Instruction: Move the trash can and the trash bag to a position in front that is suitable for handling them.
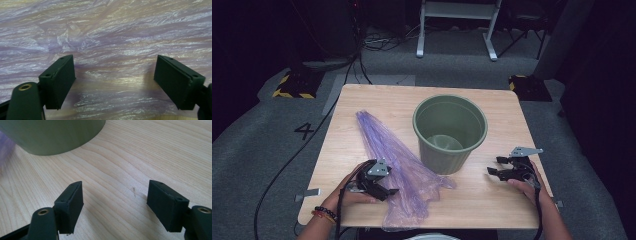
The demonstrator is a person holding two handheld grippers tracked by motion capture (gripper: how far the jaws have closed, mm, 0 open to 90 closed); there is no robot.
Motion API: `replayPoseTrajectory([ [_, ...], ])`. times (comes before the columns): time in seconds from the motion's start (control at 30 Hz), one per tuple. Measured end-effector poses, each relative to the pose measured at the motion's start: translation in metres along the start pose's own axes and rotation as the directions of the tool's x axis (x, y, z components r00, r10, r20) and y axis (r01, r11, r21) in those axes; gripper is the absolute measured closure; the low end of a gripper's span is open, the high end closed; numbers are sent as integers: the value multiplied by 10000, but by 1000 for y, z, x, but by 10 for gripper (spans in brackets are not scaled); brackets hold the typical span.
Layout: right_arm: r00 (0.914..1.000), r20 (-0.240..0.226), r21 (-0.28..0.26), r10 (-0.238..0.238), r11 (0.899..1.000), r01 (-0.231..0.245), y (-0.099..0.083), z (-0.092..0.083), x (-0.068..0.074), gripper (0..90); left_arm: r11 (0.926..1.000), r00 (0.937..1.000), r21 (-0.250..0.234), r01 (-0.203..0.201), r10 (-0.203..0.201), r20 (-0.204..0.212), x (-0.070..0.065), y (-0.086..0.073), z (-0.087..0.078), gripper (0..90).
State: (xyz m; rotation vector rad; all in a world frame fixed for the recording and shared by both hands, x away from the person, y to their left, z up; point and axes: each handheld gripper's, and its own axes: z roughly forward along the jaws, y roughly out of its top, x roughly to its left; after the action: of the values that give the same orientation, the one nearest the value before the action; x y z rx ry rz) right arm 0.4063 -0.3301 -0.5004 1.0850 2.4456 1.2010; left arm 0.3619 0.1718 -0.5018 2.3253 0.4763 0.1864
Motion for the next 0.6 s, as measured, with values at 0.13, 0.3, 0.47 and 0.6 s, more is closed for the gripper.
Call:
replayPoseTrajectory([
  [0.13, 10000, -14, -39, 31, 10000, -31, 0, 0, -1, 294, 9999, 10000, -164, -32, 31, -19, 1, 5, 5, 220],
  [0.3, 10000, -10, -59, 50, 10000, -50, 0, 0, -1, 294, 9991, 9997, -420, -11, 1, -235, 2, 7, 5, 574],
  [0.47, 10000, -37, -77, 91, 9999, -91, 0, 0, -1, 291, 9991, 9921, -371, 220, -264, -1230, 3, 6, 2, 783],
  [0.6, 10000, -31, -82, 87, 9999, -87, 0, 0, -1, 290, 9960, 9738, -390, 803, -868, -2102, 10, 1, -3, 852],
])
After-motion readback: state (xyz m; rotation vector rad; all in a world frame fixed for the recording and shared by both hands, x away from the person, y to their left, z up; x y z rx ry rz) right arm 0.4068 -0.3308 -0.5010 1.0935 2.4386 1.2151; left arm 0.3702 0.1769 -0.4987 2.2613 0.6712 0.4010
